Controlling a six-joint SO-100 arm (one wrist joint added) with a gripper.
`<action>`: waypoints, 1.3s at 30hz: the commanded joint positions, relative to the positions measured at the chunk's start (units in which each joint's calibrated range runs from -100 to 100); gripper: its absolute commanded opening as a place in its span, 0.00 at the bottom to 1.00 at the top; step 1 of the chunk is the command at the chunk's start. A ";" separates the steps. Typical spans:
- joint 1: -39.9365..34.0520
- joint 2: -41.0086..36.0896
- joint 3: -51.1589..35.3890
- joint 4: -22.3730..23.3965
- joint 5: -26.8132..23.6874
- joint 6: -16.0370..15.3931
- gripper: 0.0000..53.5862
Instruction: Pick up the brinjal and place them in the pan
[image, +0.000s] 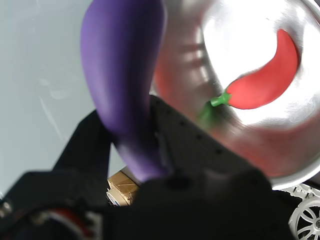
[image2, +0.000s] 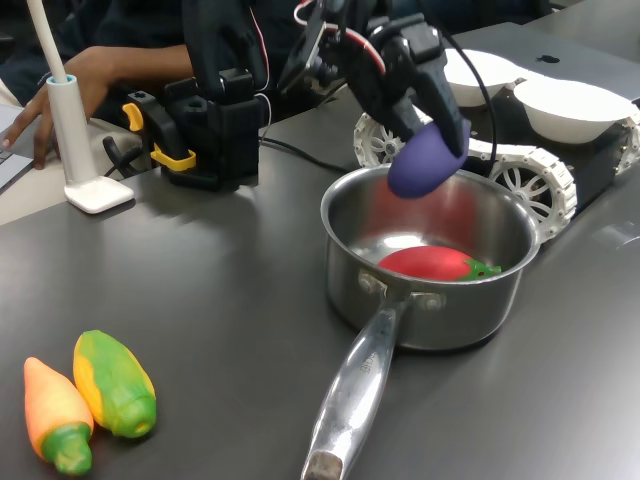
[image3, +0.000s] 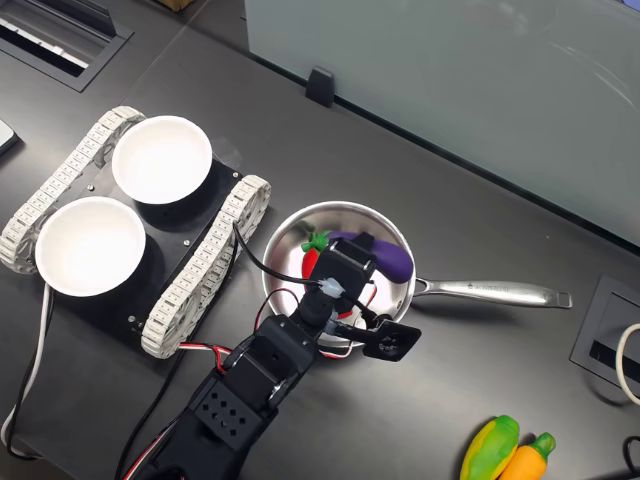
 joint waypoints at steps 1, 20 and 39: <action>-1.32 -4.91 1.19 -5.33 -0.44 0.84 0.00; 0.28 -5.67 6.64 -6.27 -0.68 1.01 0.11; -1.78 -5.42 3.10 2.51 0.73 1.68 0.50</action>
